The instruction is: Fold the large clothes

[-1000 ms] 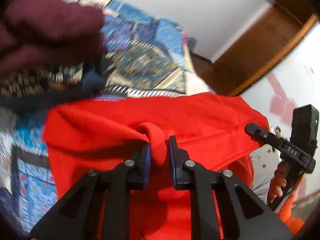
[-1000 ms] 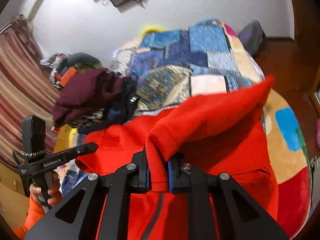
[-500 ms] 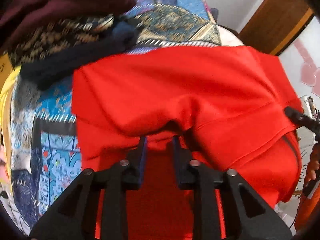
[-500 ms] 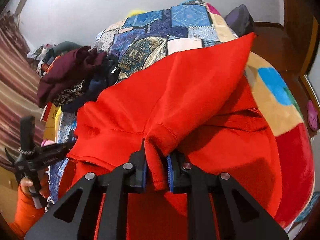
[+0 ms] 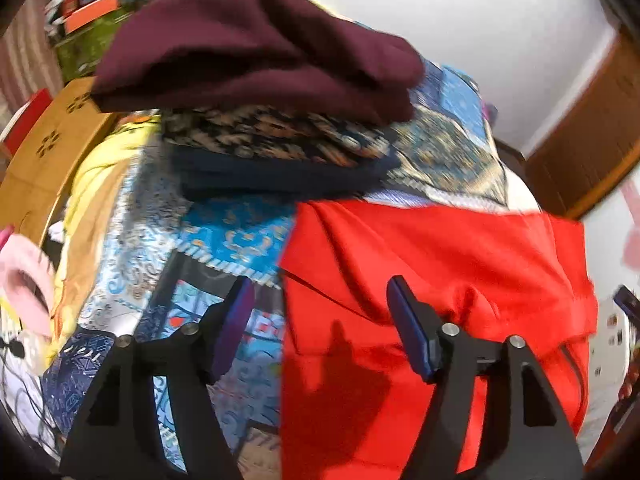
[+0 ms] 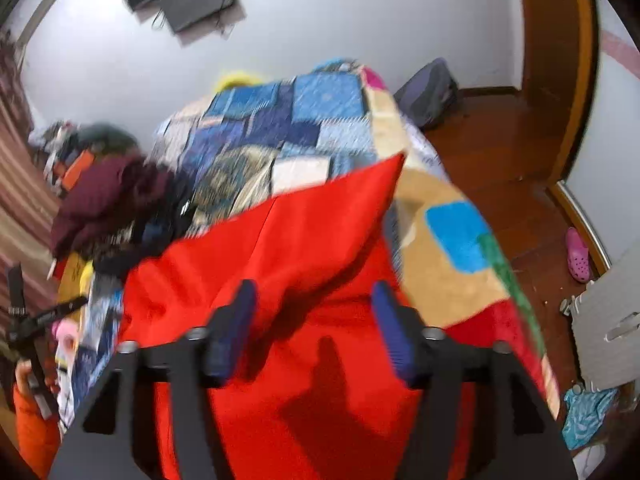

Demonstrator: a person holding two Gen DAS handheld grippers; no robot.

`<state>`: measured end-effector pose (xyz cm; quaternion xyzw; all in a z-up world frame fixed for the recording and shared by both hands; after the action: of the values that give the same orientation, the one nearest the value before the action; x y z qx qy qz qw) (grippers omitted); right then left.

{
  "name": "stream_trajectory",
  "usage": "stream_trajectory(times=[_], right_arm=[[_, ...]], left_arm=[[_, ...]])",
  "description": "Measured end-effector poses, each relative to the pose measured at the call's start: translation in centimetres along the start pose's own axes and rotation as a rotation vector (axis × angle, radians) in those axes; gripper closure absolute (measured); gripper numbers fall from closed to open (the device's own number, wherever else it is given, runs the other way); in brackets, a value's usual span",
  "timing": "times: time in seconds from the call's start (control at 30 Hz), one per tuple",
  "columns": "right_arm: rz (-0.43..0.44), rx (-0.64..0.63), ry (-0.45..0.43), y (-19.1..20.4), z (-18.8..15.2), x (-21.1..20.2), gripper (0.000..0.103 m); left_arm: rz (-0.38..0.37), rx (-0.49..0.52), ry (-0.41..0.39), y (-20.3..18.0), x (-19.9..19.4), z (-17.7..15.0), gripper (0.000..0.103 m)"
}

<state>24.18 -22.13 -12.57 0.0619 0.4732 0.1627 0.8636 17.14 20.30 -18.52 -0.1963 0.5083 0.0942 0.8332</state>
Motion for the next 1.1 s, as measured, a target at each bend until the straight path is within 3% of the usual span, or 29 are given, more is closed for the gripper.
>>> stream_trajectory(times=[0.13,0.6,0.73,0.8,0.93,1.1], right_arm=[[-0.013,0.051,-0.015,-1.3,1.9,0.7,0.035],[0.144,0.267,0.239,-6.2,3.0,9.7,0.035],[0.183,0.281,0.284,-6.4,3.0,11.5,0.035],[0.197,0.268,0.293,-6.0,3.0,12.1,0.036],[0.165,0.235,0.272,-5.1,3.1,12.6,0.054],[0.112,0.243,0.21,-4.7,2.6,11.3,0.077]], left_arm=[[0.017,-0.074,-0.013,1.4,1.2,0.9,0.022],[-0.291,-0.394,0.281,3.8,13.6,1.7,0.021],[-0.385,-0.433,0.351,3.6,16.0,1.0,0.02],[-0.395,-0.431,0.334,3.5,16.0,0.8,0.018],[-0.423,-0.369,0.336,2.3,15.6,0.6,0.018],[-0.353,-0.348,0.282,1.0,14.5,1.0,0.047]])
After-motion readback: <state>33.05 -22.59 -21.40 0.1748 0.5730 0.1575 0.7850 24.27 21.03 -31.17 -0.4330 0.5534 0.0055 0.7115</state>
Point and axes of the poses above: each gripper's, at about its wrist camera, not at the fingertips, and x roughly the way its jaws point, y to its left, z to its top, the point moved 2 cm from there along x, roughly the way its jaws point, and after that the axes turned 6 degrees about y, right-handed, at the moved point
